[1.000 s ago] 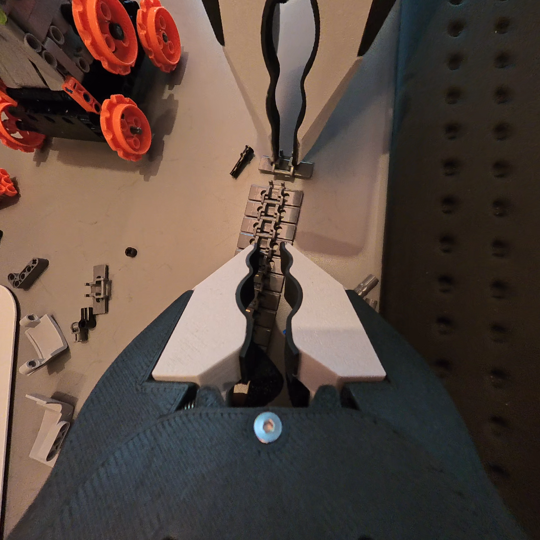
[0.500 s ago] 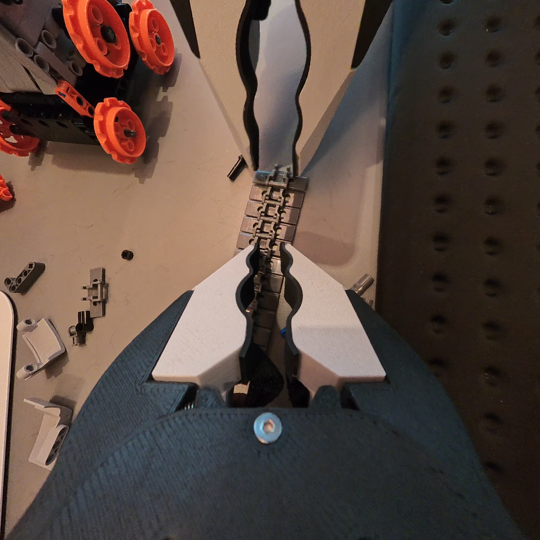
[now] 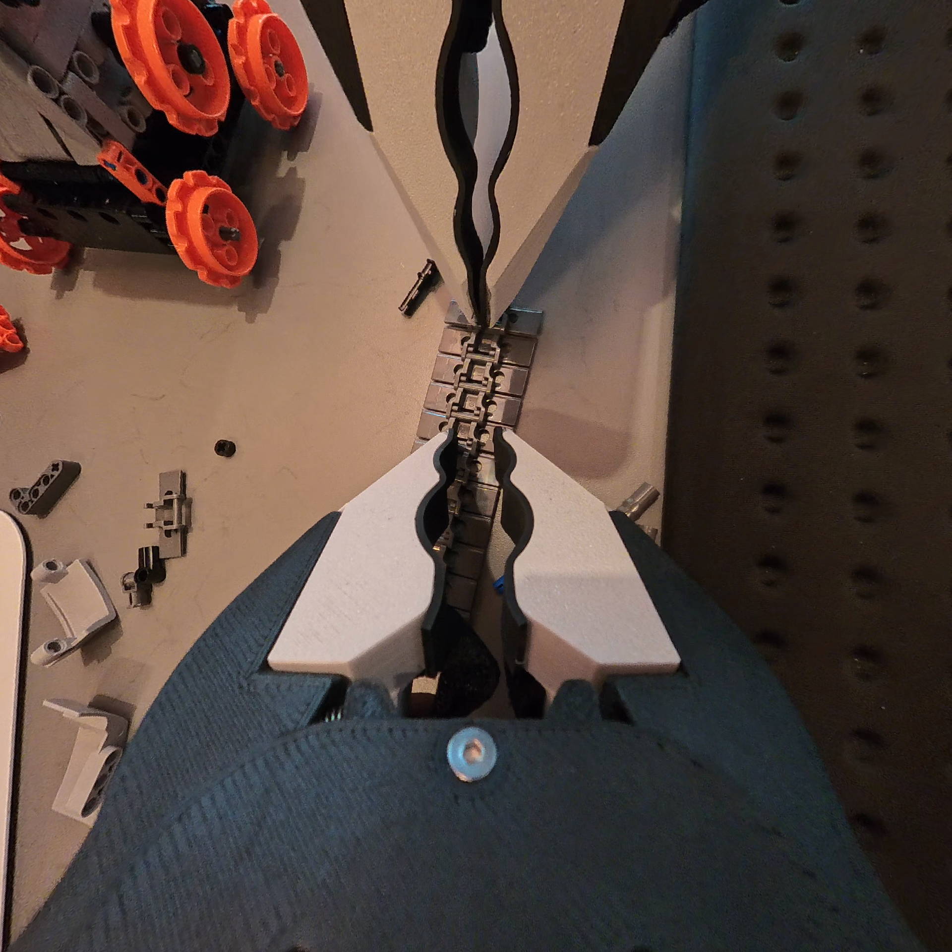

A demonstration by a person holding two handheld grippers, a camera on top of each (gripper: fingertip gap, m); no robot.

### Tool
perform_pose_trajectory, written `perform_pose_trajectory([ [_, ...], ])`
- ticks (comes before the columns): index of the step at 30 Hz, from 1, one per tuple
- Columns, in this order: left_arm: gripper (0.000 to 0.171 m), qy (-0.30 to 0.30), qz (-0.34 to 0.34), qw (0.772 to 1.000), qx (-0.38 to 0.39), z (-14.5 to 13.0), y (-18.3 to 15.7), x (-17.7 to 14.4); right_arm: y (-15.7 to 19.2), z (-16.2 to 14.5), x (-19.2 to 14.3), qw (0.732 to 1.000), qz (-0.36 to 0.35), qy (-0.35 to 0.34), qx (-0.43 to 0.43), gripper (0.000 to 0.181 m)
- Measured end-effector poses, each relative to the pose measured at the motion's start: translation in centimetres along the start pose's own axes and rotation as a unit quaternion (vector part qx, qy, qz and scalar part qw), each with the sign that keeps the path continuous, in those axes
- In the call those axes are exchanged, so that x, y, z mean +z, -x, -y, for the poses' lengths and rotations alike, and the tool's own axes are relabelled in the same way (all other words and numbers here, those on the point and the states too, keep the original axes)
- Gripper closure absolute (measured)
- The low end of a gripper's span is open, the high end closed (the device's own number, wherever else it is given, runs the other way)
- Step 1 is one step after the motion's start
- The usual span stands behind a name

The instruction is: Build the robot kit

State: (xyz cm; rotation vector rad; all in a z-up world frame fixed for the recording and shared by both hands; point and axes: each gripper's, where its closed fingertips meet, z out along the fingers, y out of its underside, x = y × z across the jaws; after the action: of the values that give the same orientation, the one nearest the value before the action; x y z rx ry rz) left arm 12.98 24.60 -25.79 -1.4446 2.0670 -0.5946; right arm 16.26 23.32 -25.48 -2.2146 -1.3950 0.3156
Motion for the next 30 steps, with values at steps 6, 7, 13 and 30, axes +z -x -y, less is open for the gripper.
perform_pose_trajectory([
  [6,0.161,-0.001,-0.008,1.000,-0.003,0.08,-0.36,0.13,0.07,-0.17,0.04,1.000,0.006,0.025,0.007,0.181],
  [7,0.161,-0.001,-0.008,1.000,-0.002,0.07,-0.37,0.14,0.06,-0.16,0.06,0.999,0.010,0.032,0.006,0.181],
  [13,0.161,-0.002,-0.003,1.000,0.002,0.12,-0.41,0.17,0.09,-0.23,0.10,0.996,0.037,0.084,-0.003,0.181],
  [30,0.158,-0.006,-0.006,1.000,0.001,-0.33,-0.41,-0.27,-0.25,0.05,0.28,0.988,0.055,0.146,-0.005,0.181],
])
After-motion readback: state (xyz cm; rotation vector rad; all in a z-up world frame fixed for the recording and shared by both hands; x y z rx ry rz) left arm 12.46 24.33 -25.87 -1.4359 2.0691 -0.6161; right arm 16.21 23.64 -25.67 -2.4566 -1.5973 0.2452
